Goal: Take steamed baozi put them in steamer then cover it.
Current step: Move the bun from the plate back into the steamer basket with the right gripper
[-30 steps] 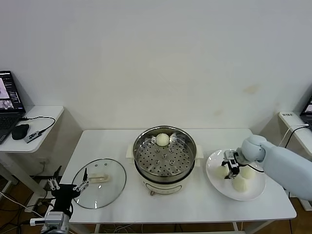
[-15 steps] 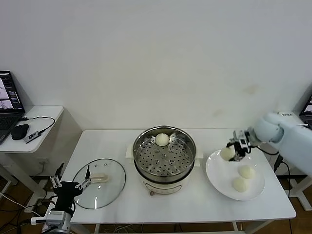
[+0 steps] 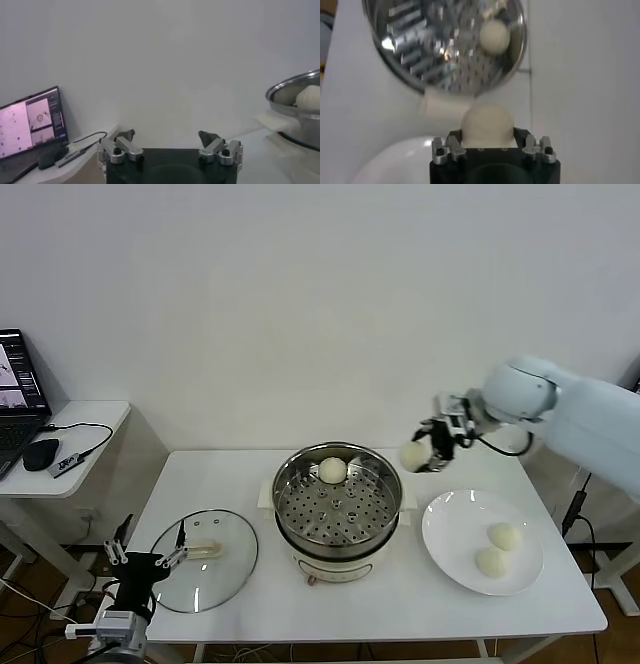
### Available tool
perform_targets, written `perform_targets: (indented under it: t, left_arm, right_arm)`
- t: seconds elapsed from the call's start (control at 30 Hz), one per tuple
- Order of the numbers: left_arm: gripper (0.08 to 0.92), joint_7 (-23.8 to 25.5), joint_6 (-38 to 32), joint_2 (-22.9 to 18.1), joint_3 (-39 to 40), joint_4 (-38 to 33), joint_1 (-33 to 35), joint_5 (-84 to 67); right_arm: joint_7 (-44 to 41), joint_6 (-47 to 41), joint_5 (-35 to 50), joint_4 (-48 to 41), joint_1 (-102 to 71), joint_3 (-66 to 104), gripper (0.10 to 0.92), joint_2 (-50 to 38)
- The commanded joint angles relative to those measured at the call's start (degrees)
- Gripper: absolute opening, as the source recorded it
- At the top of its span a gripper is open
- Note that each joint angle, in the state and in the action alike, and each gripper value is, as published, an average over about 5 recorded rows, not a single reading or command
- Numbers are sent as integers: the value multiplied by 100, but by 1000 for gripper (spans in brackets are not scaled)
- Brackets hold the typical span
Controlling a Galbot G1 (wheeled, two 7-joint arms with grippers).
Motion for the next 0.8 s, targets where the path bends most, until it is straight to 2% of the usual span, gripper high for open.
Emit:
perform_targets:
  t: [0.03, 0.23, 0.8]
  left_arm:
    - [823, 4, -3, -53, -70, 62, -27, 1]
    - [823, 7, -15, -88, -134, 88, 5, 3]
    - [823, 16, -24, -164, -95, 110, -11, 41]
  right_arm:
    - [692, -816, 972, -370, -14, -369, 645, 1647]
    - [962, -1036, 944, -731, -561, -340, 644, 2078]
    - [1458, -1252, 921, -1222, -1162, -183, 644, 2572]
